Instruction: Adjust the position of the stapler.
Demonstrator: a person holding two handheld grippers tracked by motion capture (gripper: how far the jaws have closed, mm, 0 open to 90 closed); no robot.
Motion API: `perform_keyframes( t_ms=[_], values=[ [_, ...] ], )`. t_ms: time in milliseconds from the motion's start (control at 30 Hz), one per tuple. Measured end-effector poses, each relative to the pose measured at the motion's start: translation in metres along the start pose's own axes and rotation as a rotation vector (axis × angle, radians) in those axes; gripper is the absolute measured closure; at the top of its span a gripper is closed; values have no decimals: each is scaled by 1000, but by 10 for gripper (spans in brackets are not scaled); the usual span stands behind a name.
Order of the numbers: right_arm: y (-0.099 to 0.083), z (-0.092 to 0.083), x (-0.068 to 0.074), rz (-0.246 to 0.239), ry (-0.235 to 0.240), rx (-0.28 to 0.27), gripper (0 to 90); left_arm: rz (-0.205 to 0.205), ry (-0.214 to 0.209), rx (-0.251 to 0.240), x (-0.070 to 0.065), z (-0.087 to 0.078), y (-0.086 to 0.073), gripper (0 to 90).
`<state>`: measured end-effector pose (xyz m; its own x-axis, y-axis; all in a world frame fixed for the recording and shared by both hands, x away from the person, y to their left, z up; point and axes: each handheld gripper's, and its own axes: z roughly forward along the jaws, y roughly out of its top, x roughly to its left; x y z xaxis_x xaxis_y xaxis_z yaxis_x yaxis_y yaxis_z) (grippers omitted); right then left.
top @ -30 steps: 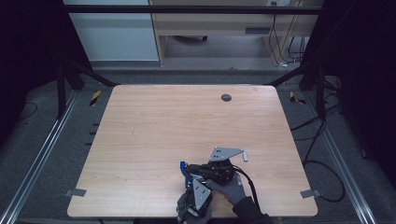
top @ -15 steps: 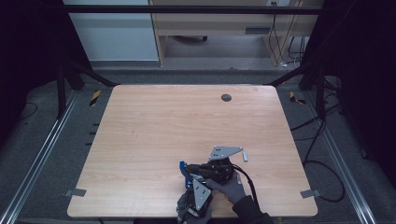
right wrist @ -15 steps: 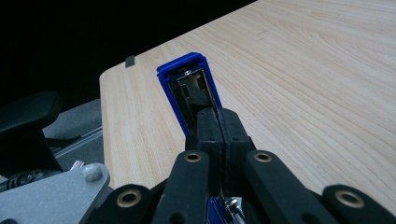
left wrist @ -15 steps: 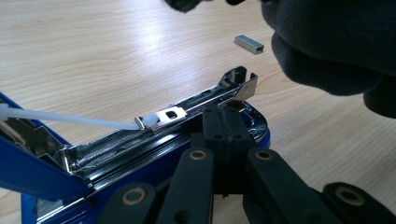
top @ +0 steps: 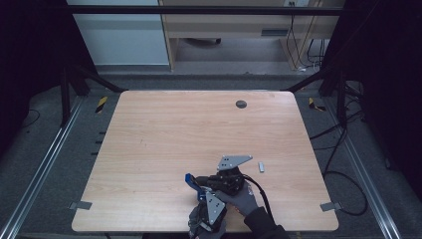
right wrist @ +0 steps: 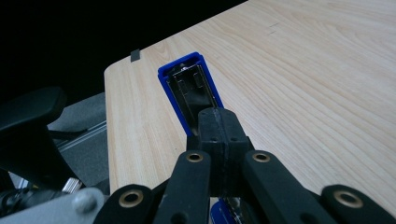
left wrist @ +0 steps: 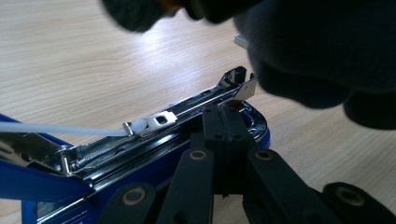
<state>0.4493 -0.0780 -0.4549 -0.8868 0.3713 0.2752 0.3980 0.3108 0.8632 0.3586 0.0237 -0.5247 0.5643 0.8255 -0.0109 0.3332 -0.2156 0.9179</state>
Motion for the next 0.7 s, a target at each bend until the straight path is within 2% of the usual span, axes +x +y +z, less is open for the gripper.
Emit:
perform_keyframes(
  t_ms=[67, 133, 200, 700],
  values=[
    [1, 3, 1, 0, 3, 7, 900, 1, -3, 1, 0, 0, 0, 900],
    [1, 5, -2, 5, -24, 19, 900, 1, -3, 0, 0, 0, 0, 900],
    [0, 5, -5, 19, -13, 23, 900, -1, -5, 2, 1, 0, 0, 900],
    [-1, 8, -6, 24, -10, 54, 900, 1, 0, 0, 0, 0, 0, 900]
  ],
)
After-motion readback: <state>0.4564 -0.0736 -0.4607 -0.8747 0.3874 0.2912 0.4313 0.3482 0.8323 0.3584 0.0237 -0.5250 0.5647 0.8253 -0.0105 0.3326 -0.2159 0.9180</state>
